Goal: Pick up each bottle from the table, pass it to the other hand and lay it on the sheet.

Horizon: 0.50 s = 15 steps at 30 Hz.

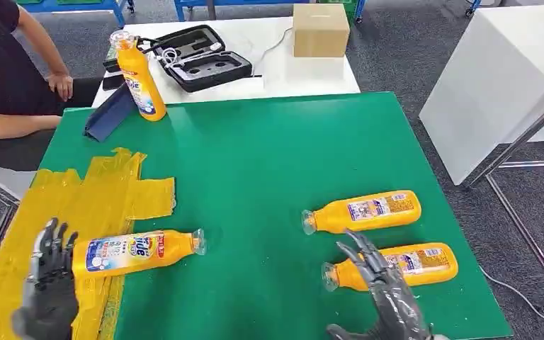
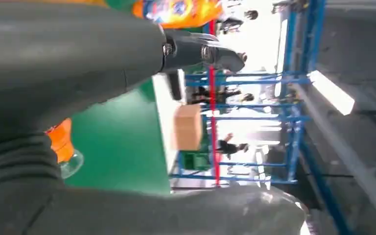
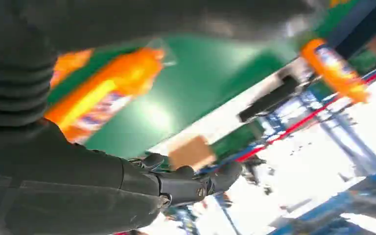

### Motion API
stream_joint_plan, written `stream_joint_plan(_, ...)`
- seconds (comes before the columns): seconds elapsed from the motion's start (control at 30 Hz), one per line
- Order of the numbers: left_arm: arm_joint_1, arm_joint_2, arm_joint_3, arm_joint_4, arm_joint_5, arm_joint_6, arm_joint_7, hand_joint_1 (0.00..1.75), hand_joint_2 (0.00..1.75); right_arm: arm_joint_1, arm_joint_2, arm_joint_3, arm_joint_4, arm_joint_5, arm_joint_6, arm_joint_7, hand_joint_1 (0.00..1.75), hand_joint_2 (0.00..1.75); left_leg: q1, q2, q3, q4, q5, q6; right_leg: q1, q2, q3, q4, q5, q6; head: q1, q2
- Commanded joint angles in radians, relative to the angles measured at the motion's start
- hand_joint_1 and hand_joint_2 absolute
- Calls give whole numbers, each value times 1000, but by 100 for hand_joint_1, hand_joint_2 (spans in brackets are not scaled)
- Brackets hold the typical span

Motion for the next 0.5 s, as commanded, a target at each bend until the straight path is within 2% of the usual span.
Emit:
stream_joint_plan(0.03,38,-92,139,-162,-64,-36,-14,0,0,104,95,-226,-51,17,103,-52,0,175,1,1,1,1,-1,-1,1,-1,1,-1,0,0,-1,0)
stream_joint_plan(0.17,55,-96,112,-187,-94,-32,-39,0,0,144,101,-264,-54,44,128,-40,0,175,2,1,1,1,-2,1,2,-1,-7,-1,0,0,-1,0)
stream_joint_plan(0.27,65,-84,77,-196,-111,-21,-44,0,0,190,98,-352,-50,31,161,-24,0,175,2,-1,2,1,-3,1,2,-2,-5,-1,-2,2,0,0)
stream_joint_plan(0.33,72,-75,57,-196,-111,-1,-47,0,0,201,138,-425,-48,20,215,-83,0,175,1,-2,3,1,-3,1,2,-4,-4,-1,-3,2,-1,0)
stream_joint_plan(0.4,72,-75,57,-196,-111,-1,-47,0,0,201,138,-425,-48,20,215,-83,0,175,0,-1,5,0,-2,2,0,-2,-3,-1,-2,3,0,0)
stream_joint_plan(0.43,74,-69,47,-192,-109,-1,-49,0,0,207,162,-470,-47,28,250,-76,0,175,1,-1,4,1,-3,1,1,-3,-3,-2,-3,3,0,0)
stream_joint_plan(0.5,78,-54,20,-186,-111,14,-54,0,0,224,241,-631,-57,19,376,-135,0,175,2,-1,4,1,-3,1,2,-3,0,-2,-3,2,-1,0)
